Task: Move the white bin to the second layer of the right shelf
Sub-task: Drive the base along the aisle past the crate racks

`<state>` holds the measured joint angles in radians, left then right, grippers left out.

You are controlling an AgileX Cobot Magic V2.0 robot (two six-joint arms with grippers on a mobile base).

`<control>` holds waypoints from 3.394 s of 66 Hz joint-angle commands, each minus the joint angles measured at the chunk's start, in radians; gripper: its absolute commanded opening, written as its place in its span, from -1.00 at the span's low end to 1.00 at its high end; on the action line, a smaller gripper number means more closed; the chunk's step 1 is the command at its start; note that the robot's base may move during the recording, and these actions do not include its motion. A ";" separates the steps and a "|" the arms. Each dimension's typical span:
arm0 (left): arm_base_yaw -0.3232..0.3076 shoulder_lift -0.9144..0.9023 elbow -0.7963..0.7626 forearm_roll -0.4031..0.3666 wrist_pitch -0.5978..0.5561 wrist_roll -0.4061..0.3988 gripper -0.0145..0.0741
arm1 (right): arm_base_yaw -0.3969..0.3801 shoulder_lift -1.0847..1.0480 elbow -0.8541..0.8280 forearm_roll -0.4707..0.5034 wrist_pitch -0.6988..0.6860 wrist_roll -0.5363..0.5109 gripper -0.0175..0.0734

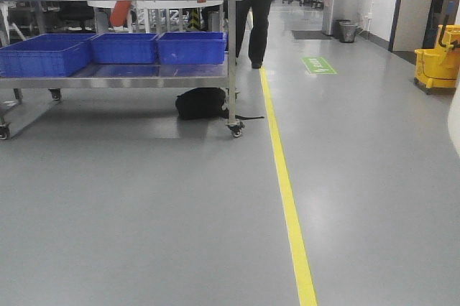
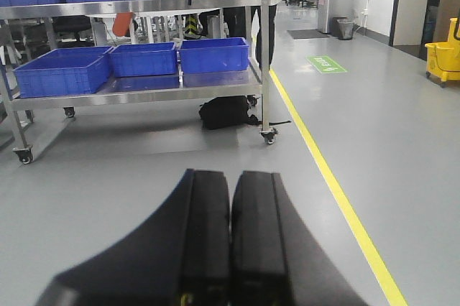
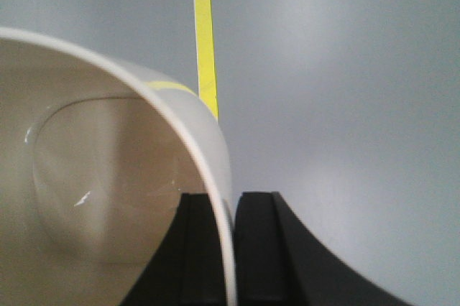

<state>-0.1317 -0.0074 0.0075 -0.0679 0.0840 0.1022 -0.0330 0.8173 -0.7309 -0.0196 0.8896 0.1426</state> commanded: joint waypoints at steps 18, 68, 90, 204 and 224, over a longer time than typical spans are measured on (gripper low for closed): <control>-0.004 -0.014 0.037 -0.006 -0.084 -0.003 -0.48 | 0.000 -0.003 -0.030 -0.005 -0.062 -0.002 -0.51; -0.004 -0.014 0.037 -0.006 -0.084 -0.003 -0.48 | 0.000 -0.003 -0.030 -0.005 -0.062 -0.002 -0.51; -0.004 -0.014 0.037 -0.006 -0.084 -0.003 -0.48 | 0.000 -0.003 -0.030 -0.005 -0.062 -0.002 -0.51; -0.004 -0.014 0.037 -0.006 -0.084 -0.003 -0.48 | 0.000 -0.003 -0.030 -0.005 -0.062 -0.002 -0.51; -0.004 -0.014 0.037 -0.006 -0.084 -0.003 -0.48 | 0.000 -0.003 -0.030 -0.005 -0.062 -0.002 -0.51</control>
<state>-0.1317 -0.0074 0.0075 -0.0679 0.0840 0.1022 -0.0330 0.8173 -0.7309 -0.0214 0.8896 0.1426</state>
